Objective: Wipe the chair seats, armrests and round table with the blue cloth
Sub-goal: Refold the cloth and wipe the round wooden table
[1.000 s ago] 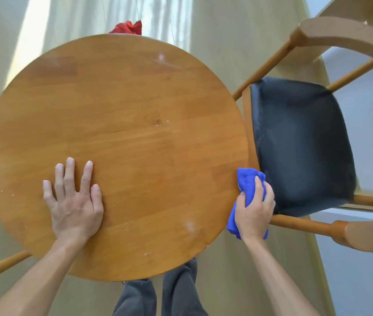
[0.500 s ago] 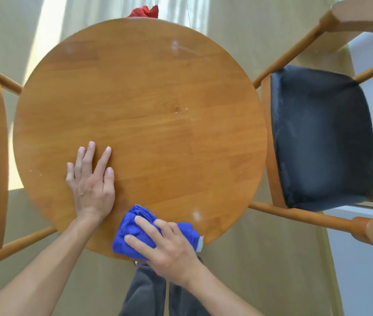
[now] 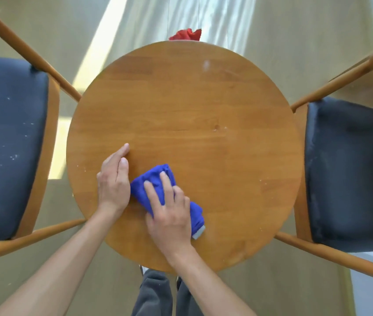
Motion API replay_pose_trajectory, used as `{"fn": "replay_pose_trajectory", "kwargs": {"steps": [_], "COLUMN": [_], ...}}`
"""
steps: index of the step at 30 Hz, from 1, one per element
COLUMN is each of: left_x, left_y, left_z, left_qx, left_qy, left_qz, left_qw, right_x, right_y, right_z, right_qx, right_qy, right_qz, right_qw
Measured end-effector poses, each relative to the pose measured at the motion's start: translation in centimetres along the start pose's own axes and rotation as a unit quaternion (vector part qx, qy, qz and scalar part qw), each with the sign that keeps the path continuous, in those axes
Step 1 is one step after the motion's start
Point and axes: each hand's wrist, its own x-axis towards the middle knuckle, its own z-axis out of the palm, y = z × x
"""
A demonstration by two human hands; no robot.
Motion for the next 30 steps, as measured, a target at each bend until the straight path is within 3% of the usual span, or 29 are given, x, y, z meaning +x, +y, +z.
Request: {"fn": "replay_pose_trajectory", "kwargs": {"steps": [4, 6, 8, 10, 12, 14, 16, 20, 23, 25, 26, 28, 30], "left_x": [0.7, 0.2, -0.7, -1.2, -0.9, -0.3, -0.3, -0.5, -0.4, -0.2, -0.2, -0.2, -0.3], "left_y": [0.4, 0.2, -0.6, -1.4, -2.1, -2.4, -2.7, -2.7, -2.6, -2.7, -2.7, -2.5, -2.5], "left_z": [0.8, 1.7, 2.8, 3.6, 4.2, 4.7, 4.9, 4.2, 3.9, 4.0, 4.1, 4.5, 4.7], "left_qx": [0.132, 0.204, 0.271, 0.334, 0.370, 0.380, 0.380, 0.326, 0.306, 0.312, 0.315, 0.322, 0.327], "left_qy": [0.011, -0.005, -0.020, -0.017, 0.002, 0.024, 0.025, 0.048, 0.058, 0.058, 0.059, 0.063, 0.068], "left_qz": [0.049, 0.076, 0.093, 0.117, 0.135, 0.149, 0.151, 0.129, 0.123, 0.122, 0.122, 0.120, 0.124], "left_qw": [0.990, 0.976, 0.958, 0.935, 0.919, 0.912, 0.912, 0.935, 0.942, 0.940, 0.939, 0.937, 0.934], "right_x": [-2.8, -1.6, 1.5, 5.7, 10.4, 14.1, 14.8, 8.0, 2.9, 1.5, 1.2, 1.1, 2.0], "right_y": [6.8, 12.8, 17.9, 20.3, 19.6, 16.9, 12.7, 5.9, 11.7, 18.6, 21.7, 25.7, 25.2], "right_z": [-2.7, -5.1, -6.9, -7.1, -6.1, -4.2, -2.3, -1.1, -3.9, -7.1, -8.6, -10.3, -9.6], "right_qx": [0.031, 0.003, -0.030, -0.068, -0.077, -0.090, -0.096, -0.016, 0.012, -0.027, -0.042, -0.055, -0.072], "right_qy": [-0.098, -0.091, -0.036, 0.029, 0.082, 0.106, 0.084, -0.013, -0.119, -0.139, -0.122, -0.054, 0.045], "right_qz": [-0.252, -0.282, -0.157, 0.068, 0.265, 0.324, 0.263, 0.008, -0.226, -0.280, -0.235, -0.026, 0.220], "right_qw": [0.962, 0.955, 0.987, 0.995, 0.958, 0.936, 0.956, 1.000, 0.967, 0.950, 0.963, 0.997, 0.972]}}
